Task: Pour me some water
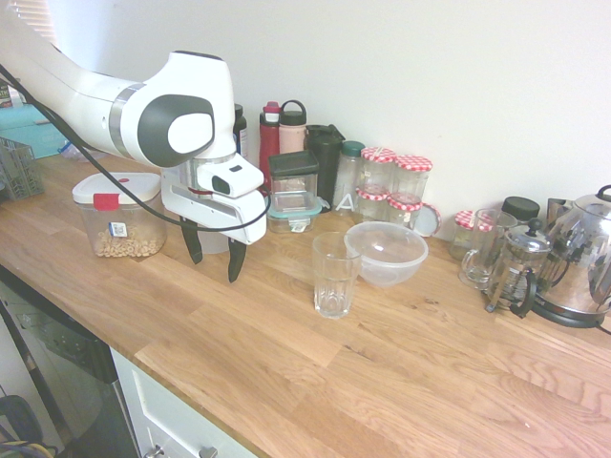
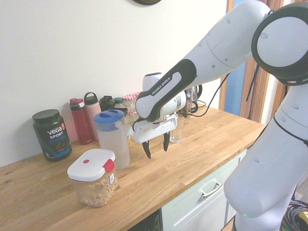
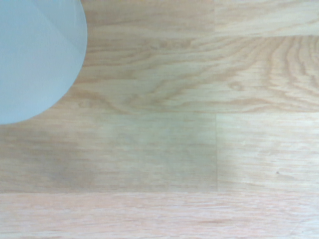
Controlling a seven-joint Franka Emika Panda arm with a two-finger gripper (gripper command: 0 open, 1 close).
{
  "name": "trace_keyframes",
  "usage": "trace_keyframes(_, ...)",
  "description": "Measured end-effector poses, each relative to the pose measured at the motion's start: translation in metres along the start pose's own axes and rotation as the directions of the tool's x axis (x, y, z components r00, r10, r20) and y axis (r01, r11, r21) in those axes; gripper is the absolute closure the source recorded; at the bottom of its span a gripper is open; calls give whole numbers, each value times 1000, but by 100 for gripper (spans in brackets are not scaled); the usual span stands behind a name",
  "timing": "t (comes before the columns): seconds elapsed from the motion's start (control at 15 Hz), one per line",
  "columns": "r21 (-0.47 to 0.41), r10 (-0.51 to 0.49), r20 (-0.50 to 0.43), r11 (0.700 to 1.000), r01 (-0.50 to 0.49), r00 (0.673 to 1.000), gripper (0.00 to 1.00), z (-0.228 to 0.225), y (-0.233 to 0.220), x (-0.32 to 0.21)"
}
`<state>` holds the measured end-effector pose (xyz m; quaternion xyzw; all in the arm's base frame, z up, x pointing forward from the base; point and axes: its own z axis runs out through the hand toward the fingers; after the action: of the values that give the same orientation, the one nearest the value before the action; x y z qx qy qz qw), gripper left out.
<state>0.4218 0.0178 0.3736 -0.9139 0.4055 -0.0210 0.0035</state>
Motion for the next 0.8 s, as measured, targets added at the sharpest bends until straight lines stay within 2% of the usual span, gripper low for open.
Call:
trace_keyframes(0.2,7,5,-7,1000,-5,1000,0,-8,0,1)
trace_keyframes(0.47,46,6,-49,999,-3,999,0,-77,19,-14)
trace_keyframes(0.67,138,-32,-95,989,45,995,0,-137,29,-48)
trace_keyframes(0.8,213,-57,-161,973,91,985,0,-164,21,-72)
